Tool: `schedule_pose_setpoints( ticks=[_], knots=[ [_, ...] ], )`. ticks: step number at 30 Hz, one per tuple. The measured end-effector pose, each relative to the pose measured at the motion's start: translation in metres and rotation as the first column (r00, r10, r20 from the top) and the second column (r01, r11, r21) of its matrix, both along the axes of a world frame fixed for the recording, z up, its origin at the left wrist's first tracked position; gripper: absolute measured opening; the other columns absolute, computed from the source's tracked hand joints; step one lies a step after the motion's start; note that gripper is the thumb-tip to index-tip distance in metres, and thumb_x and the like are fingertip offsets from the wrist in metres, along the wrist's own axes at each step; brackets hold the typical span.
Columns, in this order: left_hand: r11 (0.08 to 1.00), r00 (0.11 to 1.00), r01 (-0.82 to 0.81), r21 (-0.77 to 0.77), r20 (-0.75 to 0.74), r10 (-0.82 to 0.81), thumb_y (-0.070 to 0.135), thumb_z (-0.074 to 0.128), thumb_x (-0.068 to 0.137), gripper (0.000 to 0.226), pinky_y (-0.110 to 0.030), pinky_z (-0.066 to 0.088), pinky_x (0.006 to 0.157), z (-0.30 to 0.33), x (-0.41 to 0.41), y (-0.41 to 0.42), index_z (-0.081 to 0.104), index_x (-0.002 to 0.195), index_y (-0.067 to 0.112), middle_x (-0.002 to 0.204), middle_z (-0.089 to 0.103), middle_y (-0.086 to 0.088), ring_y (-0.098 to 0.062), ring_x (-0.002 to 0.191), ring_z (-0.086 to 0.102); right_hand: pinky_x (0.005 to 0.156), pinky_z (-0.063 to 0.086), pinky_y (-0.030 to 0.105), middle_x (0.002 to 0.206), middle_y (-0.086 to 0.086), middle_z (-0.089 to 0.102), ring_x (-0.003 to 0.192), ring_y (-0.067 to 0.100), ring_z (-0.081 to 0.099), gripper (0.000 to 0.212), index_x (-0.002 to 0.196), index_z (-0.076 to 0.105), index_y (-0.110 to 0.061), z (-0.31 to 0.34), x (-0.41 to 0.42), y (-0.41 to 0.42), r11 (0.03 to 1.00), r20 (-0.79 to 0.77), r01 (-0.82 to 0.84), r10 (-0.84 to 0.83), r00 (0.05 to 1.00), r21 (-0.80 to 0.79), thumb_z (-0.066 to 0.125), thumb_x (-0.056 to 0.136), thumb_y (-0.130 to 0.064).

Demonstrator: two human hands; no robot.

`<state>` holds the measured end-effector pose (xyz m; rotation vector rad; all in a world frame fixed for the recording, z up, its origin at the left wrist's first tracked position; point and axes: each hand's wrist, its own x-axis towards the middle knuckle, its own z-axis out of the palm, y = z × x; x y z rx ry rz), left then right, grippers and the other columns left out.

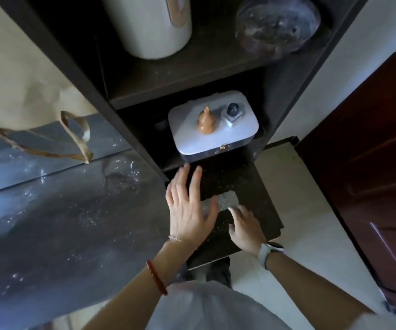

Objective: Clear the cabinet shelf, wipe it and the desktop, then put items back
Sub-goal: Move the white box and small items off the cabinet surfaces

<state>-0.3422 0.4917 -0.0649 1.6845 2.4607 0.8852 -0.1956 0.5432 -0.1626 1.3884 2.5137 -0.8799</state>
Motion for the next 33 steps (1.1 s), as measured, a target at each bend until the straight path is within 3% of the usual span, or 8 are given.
schedule_pose_setpoints(
  ticks=[2, 5, 8, 11, 19, 25, 30, 33],
  knots=[
    [0.981, 0.999, -0.023, -0.194, -0.047, 0.014, 0.038, 0.045, 0.080, 0.062, -0.047, 0.026, 0.107, -0.027, 0.007, -0.036, 0.032, 0.135, 0.013, 0.140, 0.038, -0.021, -0.033, 0.130, 0.028, 0.093, 0.042, 0.045, 0.136, 0.016, 0.040, 0.120, 0.037, 0.043, 0.057, 0.138, 0.036, -0.009, -0.011, -0.001, 0.007, 0.996, 0.065, -0.093, 0.093, 0.994, -0.006, 0.055, 0.084, -0.012],
    [0.845, 0.979, -0.202, -0.496, -0.115, 0.167, 0.041, 0.035, 0.082, 0.061, -0.057, 0.029, 0.102, -0.058, 0.002, -0.065, 0.036, 0.134, 0.010, 0.139, 0.042, -0.022, -0.041, 0.129, 0.036, 0.101, 0.033, 0.047, 0.149, 0.013, 0.023, 0.134, 0.034, 0.026, 0.070, 0.143, 0.024, -0.009, -0.027, -0.007, 0.027, 0.977, 0.196, -0.213, 0.208, 0.958, 0.004, 0.057, 0.082, -0.009],
    [0.770, 0.967, -0.253, -0.586, -0.144, 0.208, 0.040, 0.038, 0.083, 0.059, -0.056, 0.028, 0.099, -0.070, -0.011, -0.078, 0.044, 0.131, 0.006, 0.136, 0.047, -0.020, -0.041, 0.124, 0.044, 0.110, 0.021, 0.049, 0.156, 0.007, -0.005, 0.142, 0.027, 0.002, 0.083, 0.147, 0.002, -0.013, -0.040, -0.015, 0.045, 0.967, 0.322, -0.253, 0.245, 0.915, -0.016, 0.055, 0.084, -0.008],
    [0.755, 0.966, -0.258, -0.603, -0.161, 0.201, 0.041, 0.038, 0.083, 0.059, -0.053, 0.034, 0.099, -0.072, -0.015, -0.082, 0.046, 0.130, 0.007, 0.135, 0.049, -0.017, -0.038, 0.124, 0.046, 0.112, 0.011, 0.054, 0.156, 0.005, -0.014, 0.143, 0.024, -0.006, 0.086, 0.146, -0.009, -0.017, -0.055, -0.019, 0.051, 0.962, 0.351, -0.258, 0.272, 0.896, -0.088, 0.050, 0.085, -0.003],
    [0.707, 0.973, -0.228, -0.670, -0.133, 0.187, 0.045, 0.035, 0.083, 0.061, -0.052, 0.036, 0.099, -0.069, -0.017, -0.083, 0.046, 0.131, 0.010, 0.136, 0.049, -0.015, -0.036, 0.125, 0.045, 0.095, 0.034, 0.040, 0.135, 0.009, 0.036, 0.120, 0.027, 0.038, 0.061, 0.144, 0.015, -0.009, -0.066, -0.018, 0.013, 0.955, 0.375, -0.293, 0.261, 0.889, 0.032, 0.044, 0.092, -0.025],
    [0.704, 0.987, -0.144, -0.696, -0.052, 0.151, 0.047, 0.032, 0.093, 0.061, -0.043, 0.007, 0.114, -0.061, -0.026, -0.085, 0.016, 0.145, 0.022, 0.155, 0.013, -0.004, -0.027, 0.143, 0.008, 0.090, 0.036, 0.042, 0.133, 0.015, 0.038, 0.117, 0.031, 0.041, 0.092, 0.145, 0.012, -0.007, -0.068, -0.042, 0.004, 0.993, 0.249, -0.003, -0.026, 0.968, 0.116, 0.051, 0.080, -0.061],
    [0.722, 0.986, -0.146, -0.677, -0.038, 0.164, 0.048, 0.031, 0.087, 0.063, -0.047, 0.013, 0.112, -0.059, -0.029, -0.085, 0.025, 0.143, 0.020, 0.152, 0.023, -0.006, -0.030, 0.141, 0.017, 0.089, 0.037, 0.043, 0.131, 0.019, 0.038, 0.117, 0.034, 0.039, 0.082, 0.138, 0.024, 0.000, -0.068, -0.069, 0.013, 0.994, 0.267, 0.076, -0.094, 0.959, 0.079, 0.057, 0.082, -0.051],
    [0.722, 0.984, -0.161, -0.672, -0.048, 0.174, 0.047, 0.033, 0.085, 0.063, -0.050, 0.020, 0.109, -0.061, -0.028, -0.086, 0.033, 0.140, 0.017, 0.148, 0.032, -0.009, -0.033, 0.137, 0.026, 0.070, 0.045, 0.037, 0.103, 0.023, 0.055, 0.093, 0.037, 0.054, 0.054, 0.104, 0.052, 0.006, -0.067, -0.075, 0.003, 0.990, 0.286, 0.131, -0.138, 0.948, 0.045, 0.075, 0.067, -0.026]
  ],
)
